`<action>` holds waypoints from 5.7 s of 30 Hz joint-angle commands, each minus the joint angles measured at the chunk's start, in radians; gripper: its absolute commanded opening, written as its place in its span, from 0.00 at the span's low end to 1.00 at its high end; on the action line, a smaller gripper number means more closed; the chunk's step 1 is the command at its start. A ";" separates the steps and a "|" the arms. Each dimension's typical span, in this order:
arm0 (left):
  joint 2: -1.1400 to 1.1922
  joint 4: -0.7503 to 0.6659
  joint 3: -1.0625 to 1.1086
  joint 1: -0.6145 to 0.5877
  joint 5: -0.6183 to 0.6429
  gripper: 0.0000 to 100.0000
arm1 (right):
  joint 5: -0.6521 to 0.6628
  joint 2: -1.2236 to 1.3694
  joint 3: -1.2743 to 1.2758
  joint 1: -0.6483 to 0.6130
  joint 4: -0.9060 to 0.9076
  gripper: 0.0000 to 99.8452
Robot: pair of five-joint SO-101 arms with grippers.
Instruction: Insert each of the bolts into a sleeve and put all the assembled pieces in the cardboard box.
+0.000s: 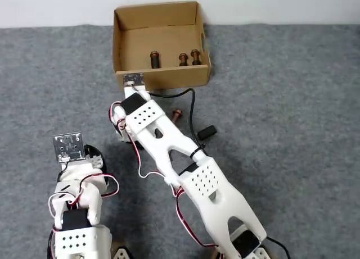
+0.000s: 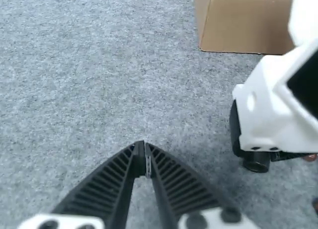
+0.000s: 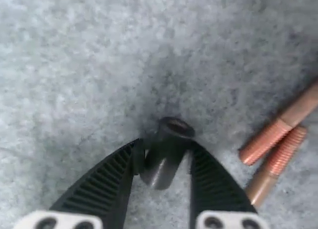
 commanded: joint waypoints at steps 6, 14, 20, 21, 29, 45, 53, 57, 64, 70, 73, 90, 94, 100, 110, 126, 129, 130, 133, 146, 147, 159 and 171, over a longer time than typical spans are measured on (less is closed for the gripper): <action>-0.002 -0.031 -0.004 0.000 -0.008 0.00 | -0.006 -0.041 -0.046 0.033 0.053 0.01; -0.002 -0.031 -0.004 0.002 -0.008 0.00 | -0.005 -0.131 -0.120 0.065 0.240 0.01; -0.002 -0.032 -0.004 0.003 -0.008 0.00 | 0.000 -0.303 -0.095 0.067 0.240 0.01; -0.002 -0.032 -0.004 0.003 -0.008 0.00 | 0.000 -0.340 -0.077 0.068 0.240 0.01; -0.002 -0.031 -0.004 0.021 -0.008 0.00 | -0.008 -0.702 0.350 0.145 0.237 0.01; 0.000 -0.028 -0.004 0.061 -0.008 0.00 | -0.011 -1.265 0.916 0.460 0.211 0.01; -0.011 0.038 -0.004 0.112 -0.008 0.01 | -0.003 -1.679 1.375 0.530 -0.002 0.01; -0.011 0.035 -0.016 0.091 -0.014 0.01 | -0.002 -1.929 1.629 0.532 -0.128 0.01; -0.002 0.226 -0.315 0.069 -0.006 0.01 | 0.002 -2.241 1.913 0.608 -0.217 0.01; 0.100 0.437 -0.578 0.152 -0.006 0.01 | 0.028 -2.430 2.002 0.621 -0.197 0.01; 0.305 0.448 -0.713 0.178 -0.005 0.01 | 0.028 -2.514 2.058 0.621 -0.196 0.01; 1.180 0.652 -1.308 0.428 0.089 0.02 | 0.029 -2.690 2.148 0.622 -0.180 0.01; 1.306 0.654 -1.419 0.489 0.126 0.13 | 0.029 -2.697 2.157 0.622 -0.180 0.01; 1.528 0.655 -1.613 0.500 0.173 0.20 | 0.029 -2.698 2.157 0.622 -0.180 0.01; 1.843 0.658 -1.825 0.557 0.173 0.20 | 0.029 -2.698 2.157 0.621 -0.180 0.01; 2.216 0.660 -2.207 0.491 0.172 0.20 | 0.029 -2.698 2.157 0.616 -0.180 0.01; 2.263 0.660 -2.233 0.502 0.172 0.20 | 0.029 -2.698 2.157 0.616 -0.180 0.01; 2.277 0.660 -2.239 0.509 0.172 0.20 | 0.029 -2.698 2.157 0.616 -0.180 0.01; 2.309 0.660 -2.242 0.522 0.172 0.20 | 0.029 -2.698 2.157 0.616 -0.180 0.01; 2.407 0.810 -2.425 0.523 0.175 0.00 | 0.029 -2.698 2.157 0.619 -0.180 0.01; 2.410 0.841 -2.447 0.523 0.176 0.00 | 0.029 -2.698 2.157 0.619 -0.180 0.01; 2.340 1.117 -2.913 0.566 0.241 0.00 | 0.029 -2.698 2.157 0.616 -0.180 0.01; 1.814 1.115 -2.594 0.600 0.192 0.00 | 0.060 -2.698 2.157 0.615 -0.180 0.01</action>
